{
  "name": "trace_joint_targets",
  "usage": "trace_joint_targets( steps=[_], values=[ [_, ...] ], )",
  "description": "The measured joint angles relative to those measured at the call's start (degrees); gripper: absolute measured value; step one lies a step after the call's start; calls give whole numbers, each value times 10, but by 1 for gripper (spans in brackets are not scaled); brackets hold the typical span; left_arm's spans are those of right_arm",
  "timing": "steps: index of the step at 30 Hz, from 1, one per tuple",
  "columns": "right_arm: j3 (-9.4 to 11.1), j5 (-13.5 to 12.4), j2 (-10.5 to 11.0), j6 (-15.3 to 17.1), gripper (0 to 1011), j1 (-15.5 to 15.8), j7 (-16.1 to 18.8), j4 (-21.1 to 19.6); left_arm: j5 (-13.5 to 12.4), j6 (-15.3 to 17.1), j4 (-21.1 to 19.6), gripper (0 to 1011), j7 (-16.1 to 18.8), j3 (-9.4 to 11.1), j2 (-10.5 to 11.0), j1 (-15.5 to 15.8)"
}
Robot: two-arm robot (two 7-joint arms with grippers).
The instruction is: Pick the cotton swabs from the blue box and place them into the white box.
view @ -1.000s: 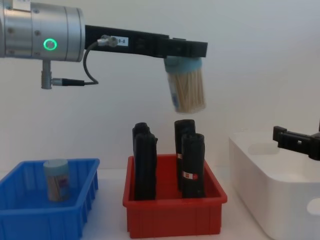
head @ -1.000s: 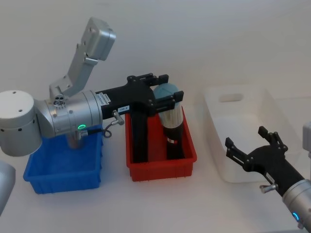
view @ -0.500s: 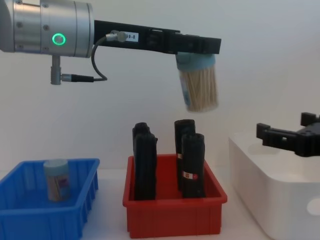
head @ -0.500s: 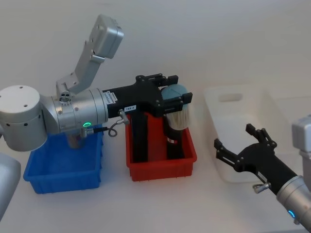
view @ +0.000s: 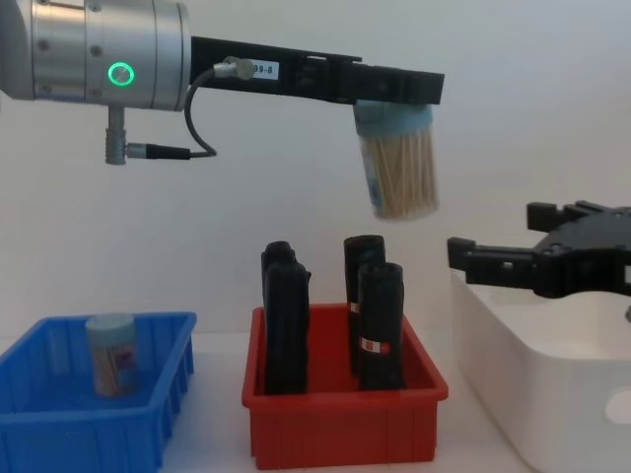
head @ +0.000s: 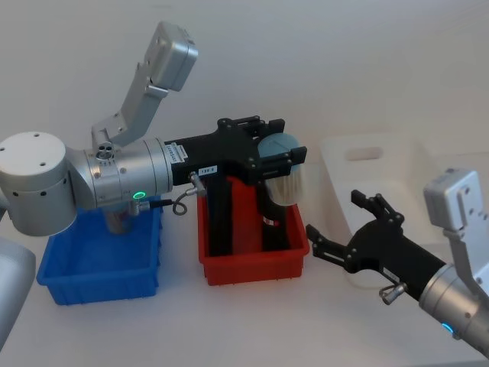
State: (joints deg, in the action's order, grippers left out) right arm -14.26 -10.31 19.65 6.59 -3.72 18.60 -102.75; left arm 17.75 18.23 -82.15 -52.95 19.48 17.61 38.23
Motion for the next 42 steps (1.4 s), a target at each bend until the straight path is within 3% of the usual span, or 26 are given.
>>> trace_joint_targets(
  steps=[14,42],
  values=[
    [-6,25,-2,33,1002,-29,51,-6,0,0,1,645,-2,1,-1,1],
    [-15,42,-29,53,1002,-88,79,33,0,0,1,645,-4,1,-1,2]
  ],
)
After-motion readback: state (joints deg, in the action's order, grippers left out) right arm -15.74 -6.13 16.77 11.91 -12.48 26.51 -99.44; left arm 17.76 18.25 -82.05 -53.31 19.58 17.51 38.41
